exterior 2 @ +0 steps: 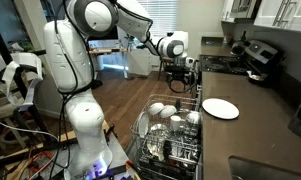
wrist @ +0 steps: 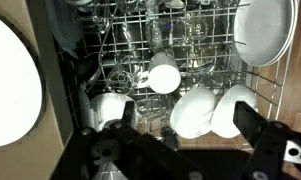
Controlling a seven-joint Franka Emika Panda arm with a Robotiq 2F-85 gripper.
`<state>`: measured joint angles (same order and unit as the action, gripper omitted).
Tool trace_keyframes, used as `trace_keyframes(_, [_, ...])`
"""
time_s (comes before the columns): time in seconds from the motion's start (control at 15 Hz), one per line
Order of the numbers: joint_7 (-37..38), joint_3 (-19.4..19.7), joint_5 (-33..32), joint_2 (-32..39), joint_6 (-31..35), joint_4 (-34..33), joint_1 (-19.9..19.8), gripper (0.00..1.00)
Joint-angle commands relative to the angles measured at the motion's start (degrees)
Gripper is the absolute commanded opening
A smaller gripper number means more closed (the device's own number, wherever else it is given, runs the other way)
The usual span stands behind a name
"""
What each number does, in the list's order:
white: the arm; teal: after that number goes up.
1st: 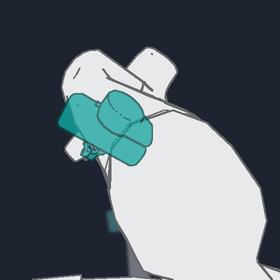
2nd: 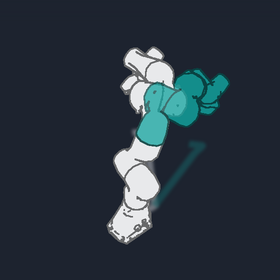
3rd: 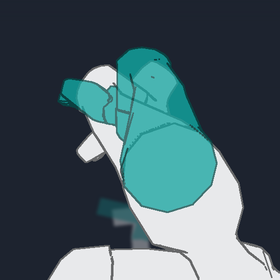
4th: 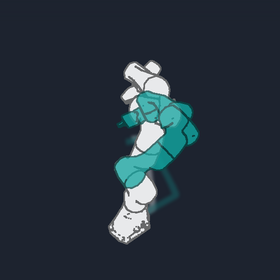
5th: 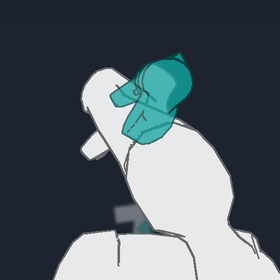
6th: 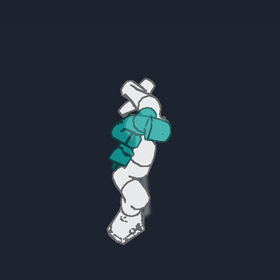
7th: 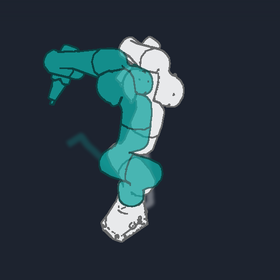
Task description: Remove one plate from the dishwasher rack and place it on top of the white plate on the countertop
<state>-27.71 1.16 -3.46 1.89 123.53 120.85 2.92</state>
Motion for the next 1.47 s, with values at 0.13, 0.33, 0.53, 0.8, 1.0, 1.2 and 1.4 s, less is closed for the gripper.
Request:
trace_keyframes(0.13, [-5.63, -3.92, 3.77, 4.36, -3.23, -4.19, 0.12, 1.00])
trace_keyframes(0.33, [-4.14, -5.68, 3.01, 5.18, -2.37, -3.85, 0.56, 1.00])
trace_keyframes(0.53, [-2.91, -6.10, 1.91, 4.44, -1.66, -2.49, 0.35, 1.00])
trace_keyframes(0.8, [-3.41, -6.19, 2.79, 4.59, -0.24, -2.02, 0.26, 1.00])
trace_keyframes(1.0, [1.02, -6.81, 3.41, 7.36, 2.86, -1.92, 0.99, 1.00])
trace_keyframes(1.2, [3.69, -7.95, 4.14, 9.74, 6.37, -1.31, 1.63, 1.00])
trace_keyframes(1.4, [3.70, -9.90, 7.36, 12.35, 8.54, -0.86, 2.00, 1.00])
